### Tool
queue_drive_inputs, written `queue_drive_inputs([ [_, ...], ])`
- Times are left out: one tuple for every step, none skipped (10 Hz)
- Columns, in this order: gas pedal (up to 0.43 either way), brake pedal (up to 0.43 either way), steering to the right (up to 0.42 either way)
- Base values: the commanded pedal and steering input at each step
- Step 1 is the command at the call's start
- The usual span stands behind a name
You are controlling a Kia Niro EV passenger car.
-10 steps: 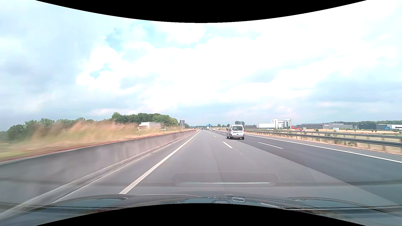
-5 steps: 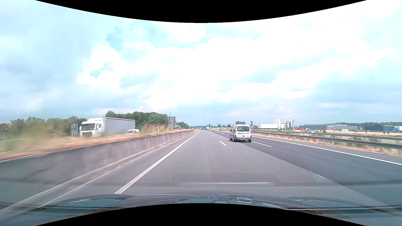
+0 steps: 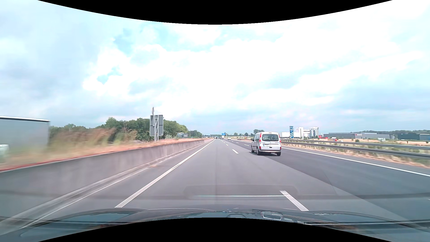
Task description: Follow the waypoints while adhering to traffic rules and regulations
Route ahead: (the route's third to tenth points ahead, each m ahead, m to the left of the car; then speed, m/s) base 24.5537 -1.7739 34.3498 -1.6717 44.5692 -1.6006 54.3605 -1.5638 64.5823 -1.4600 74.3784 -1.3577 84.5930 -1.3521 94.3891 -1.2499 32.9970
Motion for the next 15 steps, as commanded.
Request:
queue_drive_inputs([
  [0.441,0.000,-0.006],
  [0.441,0.000,-0.005],
  [0.441,0.000,-0.005],
  [0.429,0.000,-0.005],
  [0.429,0.000,-0.005],
  [0.421,0.000,-0.005],
  [0.409,0.000,-0.005],
  [0.409,0.000,-0.005],
  [0.409,0.000,-0.005],
  [0.409,0.000,-0.005],
  [0.409,0.000,-0.004],
  [0.409,0.000,-0.004],
  [0.409,0.000,-0.004],
  [0.409,0.000,-0.004],
  [0.409,0.000,-0.004],
])
